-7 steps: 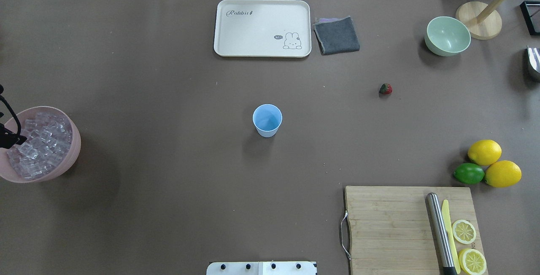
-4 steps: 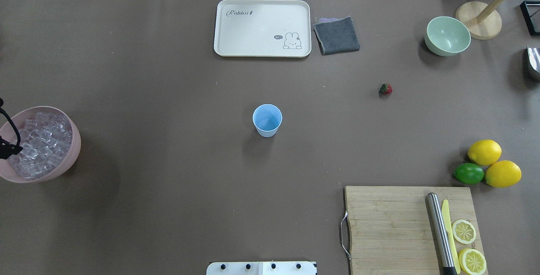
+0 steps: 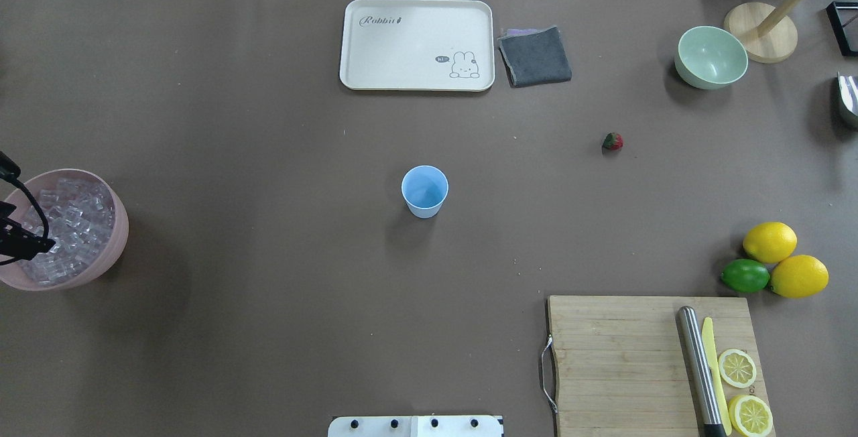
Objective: Put ice and strawberries in cup
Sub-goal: 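Lower the left gripper into the pink bowl and grasp an ice cube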
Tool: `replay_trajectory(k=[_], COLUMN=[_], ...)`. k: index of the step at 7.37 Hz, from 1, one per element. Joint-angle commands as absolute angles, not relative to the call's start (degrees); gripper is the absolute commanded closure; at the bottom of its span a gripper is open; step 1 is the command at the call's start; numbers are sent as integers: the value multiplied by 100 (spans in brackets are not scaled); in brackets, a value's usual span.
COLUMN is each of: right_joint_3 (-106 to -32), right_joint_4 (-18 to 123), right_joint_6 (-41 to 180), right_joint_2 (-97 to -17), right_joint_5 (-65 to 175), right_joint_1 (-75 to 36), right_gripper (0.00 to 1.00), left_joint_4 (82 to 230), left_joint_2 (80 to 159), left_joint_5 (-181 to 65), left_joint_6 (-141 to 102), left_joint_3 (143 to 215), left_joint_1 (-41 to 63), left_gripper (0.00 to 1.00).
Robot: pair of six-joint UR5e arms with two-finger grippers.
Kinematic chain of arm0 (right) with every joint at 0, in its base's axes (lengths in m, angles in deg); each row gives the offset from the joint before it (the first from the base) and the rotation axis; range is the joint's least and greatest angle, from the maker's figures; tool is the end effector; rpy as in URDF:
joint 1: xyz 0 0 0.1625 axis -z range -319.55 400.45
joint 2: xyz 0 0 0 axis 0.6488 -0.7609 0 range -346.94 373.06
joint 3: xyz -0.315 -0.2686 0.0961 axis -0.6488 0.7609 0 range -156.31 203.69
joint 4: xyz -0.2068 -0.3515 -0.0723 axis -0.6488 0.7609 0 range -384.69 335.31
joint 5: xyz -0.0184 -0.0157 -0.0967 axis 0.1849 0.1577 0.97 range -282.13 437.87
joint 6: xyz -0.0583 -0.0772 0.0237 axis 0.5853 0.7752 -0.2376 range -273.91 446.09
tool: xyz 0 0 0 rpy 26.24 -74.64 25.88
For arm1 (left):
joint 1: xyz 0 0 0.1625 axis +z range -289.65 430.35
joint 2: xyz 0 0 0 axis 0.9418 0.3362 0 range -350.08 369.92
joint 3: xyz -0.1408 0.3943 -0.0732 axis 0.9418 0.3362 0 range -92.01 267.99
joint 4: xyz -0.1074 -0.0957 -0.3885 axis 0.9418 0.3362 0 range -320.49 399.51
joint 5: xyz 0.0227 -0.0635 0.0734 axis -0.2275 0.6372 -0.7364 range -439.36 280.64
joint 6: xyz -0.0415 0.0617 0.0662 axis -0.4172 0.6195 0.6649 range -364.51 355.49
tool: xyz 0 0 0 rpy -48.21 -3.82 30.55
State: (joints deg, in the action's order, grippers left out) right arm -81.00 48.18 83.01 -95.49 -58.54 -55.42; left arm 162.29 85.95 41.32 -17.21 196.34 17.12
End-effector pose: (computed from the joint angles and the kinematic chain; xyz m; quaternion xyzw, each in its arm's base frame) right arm 0.0986 -0.3605 0.6357 0.1157 -0.3887 0.0259 0.9137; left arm 0.1851 -0.3856 0.5531 0.1741 0.3563 0.2730 0.8765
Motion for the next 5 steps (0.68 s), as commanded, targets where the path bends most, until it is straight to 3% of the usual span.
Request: replay_trajectory(k=[1, 5], right_joint_3=[-8108, -8099], right_joint_4=[4818, 4818], right_joint_6=[8301, 8301], right_joint_2=[-9548, -9539], right_joint_5=[-5854, -5854], right_joint_1=[-5535, -5544], right_gripper=[0, 0], left_joint_4=[16624, 16898], left_joint_2=[8594, 8586], left_joint_5=[4192, 4316], left_joint_6=[-1821, -2244], left_joint_3=[19364, 19329], left_joint_1=[1727, 1964], left_gripper=[1, 2])
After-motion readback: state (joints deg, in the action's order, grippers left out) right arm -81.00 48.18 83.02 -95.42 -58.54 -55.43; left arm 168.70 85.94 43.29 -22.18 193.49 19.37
